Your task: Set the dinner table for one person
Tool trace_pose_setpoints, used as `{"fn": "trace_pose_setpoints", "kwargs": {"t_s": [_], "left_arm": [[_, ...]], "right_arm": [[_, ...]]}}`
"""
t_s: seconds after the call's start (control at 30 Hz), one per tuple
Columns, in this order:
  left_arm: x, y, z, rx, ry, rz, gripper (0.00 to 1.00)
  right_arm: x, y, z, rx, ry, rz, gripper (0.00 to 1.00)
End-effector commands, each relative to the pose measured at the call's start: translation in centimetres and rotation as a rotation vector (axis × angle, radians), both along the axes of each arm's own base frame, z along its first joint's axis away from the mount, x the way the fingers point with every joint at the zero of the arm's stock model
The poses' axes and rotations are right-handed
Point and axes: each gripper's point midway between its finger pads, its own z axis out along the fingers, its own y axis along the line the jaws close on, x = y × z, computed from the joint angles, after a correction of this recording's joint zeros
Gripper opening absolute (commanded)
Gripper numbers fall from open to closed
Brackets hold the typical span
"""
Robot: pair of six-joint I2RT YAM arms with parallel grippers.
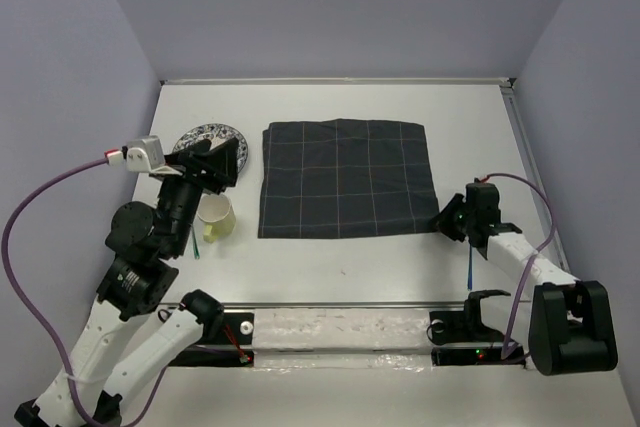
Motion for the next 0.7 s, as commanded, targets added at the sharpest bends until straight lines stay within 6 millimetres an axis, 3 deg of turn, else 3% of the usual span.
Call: {"fn": "trace_pose_setpoints", "kwargs": {"t_s": [0.0,0.13,0.2,0.3,0.37,0.43,0.47,0.53,0.57,0.6,0.63,0.67], "left_arm": [[0.0,2.3,-1.9,0.126,0.032,0.112,0.74],[0.2,2.8,-4.1,0.164,0.063,0.138,0.77],[0.2,3.3,-5.1,0.185,0.074,0.164,0.81],[-0.2,4.5,-5.1,0.179,0.058,0.215,0.87],[-0.4,5.4,-5.1,0.166,0.043,0.255,0.96],[-0.7,6.2,-4.9,0.147,0.031,0.287,0.99],[-1.2,7.1,-4.5,0.121,0.015,0.316,0.99],[-1.6,7.8,-4.8,0.098,0.007,0.345,0.99],[-2.3,9.0,-4.4,0.064,-0.01,0.385,0.99],[-2.5,9.4,-4.6,0.051,-0.014,0.399,0.99],[-2.9,9.8,-4.5,0.039,-0.02,0.412,0.99],[-3.5,10.7,-4.4,0.013,-0.034,0.44,0.99]], "right_arm": [[0.9,-0.2,0.3,-0.021,-0.008,-0.01,0.29],[1.7,0.0,3.0,-0.025,-0.062,0.025,0.33],[2.4,0.7,6.3,0.002,-0.148,0.049,0.36],[2.6,3.4,10.9,0.083,-0.272,0.129,0.41],[2.9,6.8,13.9,0.123,-0.348,0.221,0.45],[3.5,9.2,15.7,0.114,-0.405,0.266,0.48],[2.7,12.2,16.5,0.124,-0.426,0.349,0.48],[3.9,15.5,18.4,0.11,-0.467,0.395,0.5],[2.9,18.7,18.9,0.106,-0.482,0.481,0.51],[4.6,20.8,20.0,0.076,-0.502,0.479,0.52],[4.7,22.8,20.2,0.061,-0.507,0.516,0.52],[3.8,25.7,20.4,0.048,-0.519,0.589,0.52]]}}
